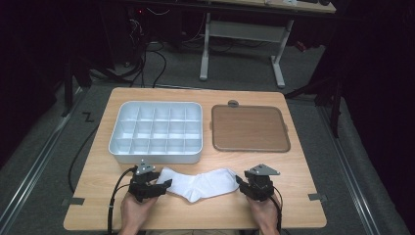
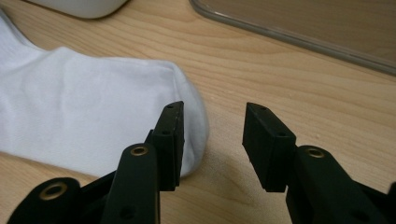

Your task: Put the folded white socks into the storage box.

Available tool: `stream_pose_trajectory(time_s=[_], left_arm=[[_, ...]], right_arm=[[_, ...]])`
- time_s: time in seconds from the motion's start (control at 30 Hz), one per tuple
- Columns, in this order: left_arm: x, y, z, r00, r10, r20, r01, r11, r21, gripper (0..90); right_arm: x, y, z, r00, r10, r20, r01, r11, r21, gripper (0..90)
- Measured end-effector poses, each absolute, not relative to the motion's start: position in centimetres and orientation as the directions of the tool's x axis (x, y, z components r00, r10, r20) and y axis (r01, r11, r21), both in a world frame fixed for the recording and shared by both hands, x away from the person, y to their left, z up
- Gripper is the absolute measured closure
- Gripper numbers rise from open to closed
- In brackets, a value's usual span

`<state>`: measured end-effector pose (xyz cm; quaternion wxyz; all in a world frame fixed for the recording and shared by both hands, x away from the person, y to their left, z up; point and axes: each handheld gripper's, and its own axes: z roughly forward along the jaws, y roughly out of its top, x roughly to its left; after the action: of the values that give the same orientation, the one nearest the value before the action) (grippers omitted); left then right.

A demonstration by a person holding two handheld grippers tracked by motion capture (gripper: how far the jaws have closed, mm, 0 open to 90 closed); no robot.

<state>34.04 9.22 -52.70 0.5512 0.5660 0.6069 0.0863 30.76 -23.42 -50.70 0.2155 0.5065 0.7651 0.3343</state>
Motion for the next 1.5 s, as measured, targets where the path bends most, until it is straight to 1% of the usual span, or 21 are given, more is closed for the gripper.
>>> stream_pose_trajectory(time_s=[0.23,0.33,0.47,0.53,0.73,0.87,0.97,1.0,1.13,1.17,1.2,1.23,1.3,1.33,1.37,1.5], left_arm=[[34.3,8.8,-53.2,0.228,0.808,-0.544,0.604,0.321,0.729,37.6],[34.4,8.9,-53.1,0.214,0.809,-0.547,0.608,0.328,0.723,37.7],[34.3,8.9,-53.2,0.216,0.821,-0.528,0.598,0.317,0.737,40.7],[34.3,8.7,-53.2,0.220,0.829,-0.514,0.594,0.304,0.745,40.5],[34.2,8.2,-53.4,0.229,0.851,-0.473,0.577,0.273,0.770,40.2],[34.2,8.0,-53.4,0.228,0.864,-0.448,0.572,0.253,0.780,40.8],[34.1,7.8,-53.4,0.238,0.865,-0.442,0.573,0.243,0.783,45.1],[34.1,7.7,-53.4,0.242,0.863,-0.444,0.574,0.242,0.783,48.2],[34.0,7.7,-53.3,0.254,0.856,-0.450,0.580,0.237,0.779,51.8],[33.9,7.6,-53.3,0.256,0.856,-0.450,0.582,0.236,0.779,53.8],[33.9,7.6,-53.3,0.260,0.855,-0.449,0.583,0.231,0.779,57.6],[33.9,7.6,-53.3,0.262,0.853,-0.451,0.586,0.231,0.777,57.6],[33.9,7.6,-53.2,0.262,0.850,-0.458,0.591,0.234,0.772,60.9],[33.9,7.5,-53.2,0.263,0.846,-0.463,0.593,0.236,0.770,65.6],[33.9,7.5,-53.2,0.265,0.843,-0.467,0.595,0.239,0.767,65.6],[33.8,7.4,-53.2,0.269,0.833,-0.483,0.600,0.248,0.761,72.1]], right_arm=[[30.2,-21.7,-49.6,-0.456,0.890,0.006,0.577,0.291,0.763,66.3],[30.2,-20.6,-49.4,-0.490,0.871,0.024,0.568,0.299,0.767,69.3],[30.3,-18.7,-49.7,-0.547,0.836,0.042,0.558,0.326,0.763,72.8],[30.3,-17.2,-50.3,-0.581,0.812,0.053,0.557,0.350,0.753,74.2],[30.3,-15.1,-51.3,-0.620,0.782,0.067,0.558,0.379,0.739,75.1],[30.4,-14.4,-51.6,-0.635,0.770,0.057,0.553,0.403,0.729,75.6],[30.4,-14.0,-51.8,-0.644,0.763,0.050,0.548,0.415,0.726,76.3],[30.5,-13.9,-51.9,-0.643,0.764,0.048,0.551,0.418,0.723,77.2],[30.5,-13.8,-52.1,-0.648,0.761,0.037,0.549,0.433,0.715,77.9],[30.5,-13.7,-52.3,-0.650,0.759,0.030,0.545,0.439,0.714,78.1],[30.6,-13.6,-52.5,-0.653,0.757,0.031,0.547,0.444,0.710,78.3],[30.6,-13.6,-52.5,-0.653,0.757,0.031,0.547,0.444,0.710,78.3],[30.6,-13.6,-52.6,-0.652,0.757,0.027,0.547,0.446,0.708,78.5],[30.6,-13.5,-52.7,-0.656,0.754,0.020,0.541,0.452,0.710,78.6],[30.6,-13.5,-52.7,-0.656,0.754,0.020,0.541,0.452,0.710,78.6],[30.3,-13.3,-52.7,-0.660,0.751,-0.011,0.522,0.469,0.712,78.6]])
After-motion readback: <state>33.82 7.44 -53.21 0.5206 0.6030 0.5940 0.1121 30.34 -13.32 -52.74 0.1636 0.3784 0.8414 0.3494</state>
